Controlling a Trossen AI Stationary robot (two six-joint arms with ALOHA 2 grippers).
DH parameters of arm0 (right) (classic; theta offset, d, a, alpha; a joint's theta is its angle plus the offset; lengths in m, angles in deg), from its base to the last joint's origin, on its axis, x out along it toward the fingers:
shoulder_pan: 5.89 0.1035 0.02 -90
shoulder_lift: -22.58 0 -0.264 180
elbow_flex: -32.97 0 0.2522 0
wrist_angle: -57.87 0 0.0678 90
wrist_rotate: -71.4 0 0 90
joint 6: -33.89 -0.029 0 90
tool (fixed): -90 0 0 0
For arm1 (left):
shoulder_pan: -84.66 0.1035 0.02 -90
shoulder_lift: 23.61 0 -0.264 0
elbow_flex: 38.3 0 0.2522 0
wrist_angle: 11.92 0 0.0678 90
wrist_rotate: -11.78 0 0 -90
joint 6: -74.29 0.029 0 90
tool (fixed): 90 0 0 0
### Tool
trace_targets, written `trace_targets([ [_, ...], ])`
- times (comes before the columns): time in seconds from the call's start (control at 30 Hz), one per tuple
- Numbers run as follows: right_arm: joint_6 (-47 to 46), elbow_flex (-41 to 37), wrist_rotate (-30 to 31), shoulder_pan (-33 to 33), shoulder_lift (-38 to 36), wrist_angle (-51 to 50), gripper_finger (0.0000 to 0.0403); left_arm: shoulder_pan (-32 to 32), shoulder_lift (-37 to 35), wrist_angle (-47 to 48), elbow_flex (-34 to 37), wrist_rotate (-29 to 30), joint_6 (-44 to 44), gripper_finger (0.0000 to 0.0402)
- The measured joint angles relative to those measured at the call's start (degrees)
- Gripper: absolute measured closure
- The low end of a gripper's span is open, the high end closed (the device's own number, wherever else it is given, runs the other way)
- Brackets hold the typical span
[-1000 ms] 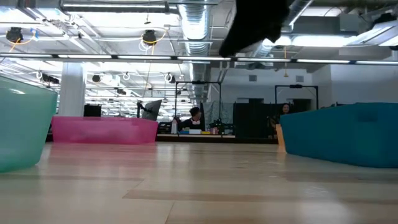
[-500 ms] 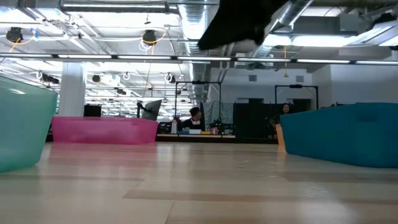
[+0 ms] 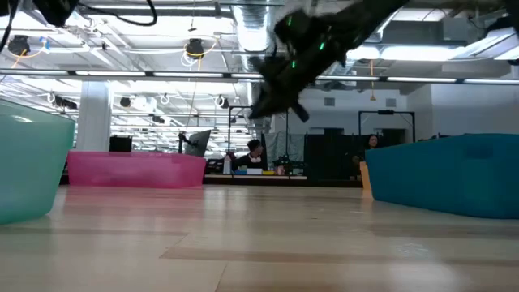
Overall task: Pick & Place Toothbrushes
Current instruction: Adjust the bins
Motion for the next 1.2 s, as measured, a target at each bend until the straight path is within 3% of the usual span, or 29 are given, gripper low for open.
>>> trace_targets([
  [0.1, 3.7, 8.2, -4.2, -3.8, 5.4, -5.0, 0.0403, 0.1, -1.9, -3.5, 2.6, 0.0, 3.3, 0.0353],
  [0.23, 9.1, 22.1, -6.5, -4.1, 13.6, -14.0, 0.0403, 2.5, -2.2, -3.5, 4.4, -1.2, 3.8, 0.0353],
  [0.43, 13.6, 44.9, -6.5, -5.4, 28.9, -29.8, 0.0403, 6.6, -2.2, -3.9, 4.5, -8.4, 7.2, 0.0353],
  [0.63, 13.3, 60.6, -12.3, -5.6, 40.2, -34.9, 0.0403, 6.8, -2.3, -4.0, 4.5, -10.5, 8.9, 0.0353],
  [0.77, 11.7, 60.3, -14.1, -5.5, 41.3, -33.1, 0.0403, 6.7, -3.2, -4.7, 4.5, -13.3, 8.7, 0.0353],
  [1.2, 8.6, 61.9, -13.5, -7.6, 41.5, -34.2, 0.0403, 3.1, -3.3, -6.9, 4.5, -13.5, 8.6, 0.0353],
])
